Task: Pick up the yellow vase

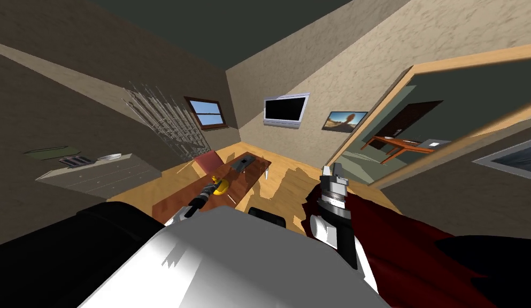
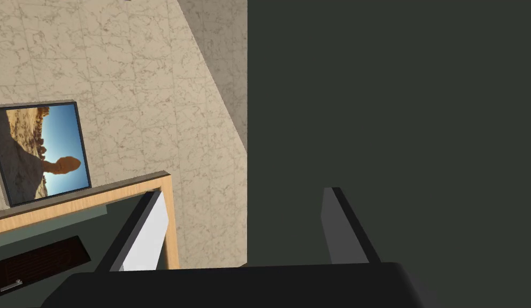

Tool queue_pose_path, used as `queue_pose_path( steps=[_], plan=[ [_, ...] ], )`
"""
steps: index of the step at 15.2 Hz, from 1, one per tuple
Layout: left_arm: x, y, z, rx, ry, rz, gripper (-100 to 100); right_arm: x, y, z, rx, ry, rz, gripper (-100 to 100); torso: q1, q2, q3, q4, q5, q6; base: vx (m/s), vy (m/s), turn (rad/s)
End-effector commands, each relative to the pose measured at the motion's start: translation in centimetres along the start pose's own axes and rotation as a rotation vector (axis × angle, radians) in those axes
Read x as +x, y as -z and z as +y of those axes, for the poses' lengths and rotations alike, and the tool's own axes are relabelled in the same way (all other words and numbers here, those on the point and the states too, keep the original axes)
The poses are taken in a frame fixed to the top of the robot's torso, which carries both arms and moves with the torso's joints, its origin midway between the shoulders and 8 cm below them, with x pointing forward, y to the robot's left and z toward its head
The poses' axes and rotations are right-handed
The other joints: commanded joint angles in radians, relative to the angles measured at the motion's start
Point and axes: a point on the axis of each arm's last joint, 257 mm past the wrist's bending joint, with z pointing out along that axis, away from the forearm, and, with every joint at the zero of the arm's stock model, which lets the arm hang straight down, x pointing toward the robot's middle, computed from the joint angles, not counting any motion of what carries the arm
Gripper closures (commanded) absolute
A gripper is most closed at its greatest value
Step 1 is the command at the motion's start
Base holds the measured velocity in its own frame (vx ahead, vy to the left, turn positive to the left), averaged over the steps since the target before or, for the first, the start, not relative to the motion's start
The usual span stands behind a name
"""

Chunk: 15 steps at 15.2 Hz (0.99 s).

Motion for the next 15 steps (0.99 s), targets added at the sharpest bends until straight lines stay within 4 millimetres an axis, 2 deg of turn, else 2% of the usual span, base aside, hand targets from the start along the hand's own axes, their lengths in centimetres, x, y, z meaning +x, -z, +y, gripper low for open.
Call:
queue_pose_path(
  steps=[1, 3, 4, 5, 7, 9, 15],
  plan=[
    [0.9, 0.4, 1.6, -0.024, -0.034, 0.025, -100, 0.0, 0.0, 0.0, 0.000, 0.000, 0.000, 0, 0.000, 0.000, 0.000, 0.000, 0.000, 0.000, 0.000, 0.063, -0.180],
    [2.2, 1.1, 3.0, -0.050, -0.051, 0.057, -100, 0.0, 0.0, 0.0, 0.000, 0.000, 0.000, 0, 0.001, 0.000, 0.000, 0.000, 0.000, 0.000, -0.003, 0.058, -0.195],
    [2.4, 1.2, 3.1, -0.053, -0.050, 0.061, -100, 0.0, 0.0, 0.0, 0.000, 0.000, 0.000, 0, 0.001, 0.000, 0.000, 0.000, 0.000, 0.000, -0.003, 0.057, -0.181],
    [2.9, 1.6, 4.1, -0.067, -0.069, 0.078, -100, 0.0, 0.0, 0.0, 0.000, 0.000, 0.000, 0, 0.000, 0.000, 0.000, 0.000, 0.000, 0.000, -0.002, 0.059, -0.205],
    [3.2, 1.8, 4.2, -0.070, -0.068, 0.083, -100, 0.0, 0.0, 0.0, 0.000, 0.000, 0.000, 0, 0.000, 0.000, 0.000, 0.000, 0.000, 0.000, 0.001, 0.049, -0.106],
    [4.4, 2.7, 6.0, -0.097, -0.100, 0.120, -100, 0.0, 0.0, 0.0, 0.000, 0.000, 0.000, 0, -0.001, -0.001, 0.000, 0.000, 0.000, 0.000, 0.008, 0.043, -0.216],
    [6.4, 4.5, 8.5, -0.137, -0.137, 0.183, -100, 0.0, 0.0, 0.0, 0.000, 0.000, 0.000, 0, 0.001, -0.001, 0.000, 0.000, 0.000, 0.000, 0.000, 0.065, -0.166]
  ],
)
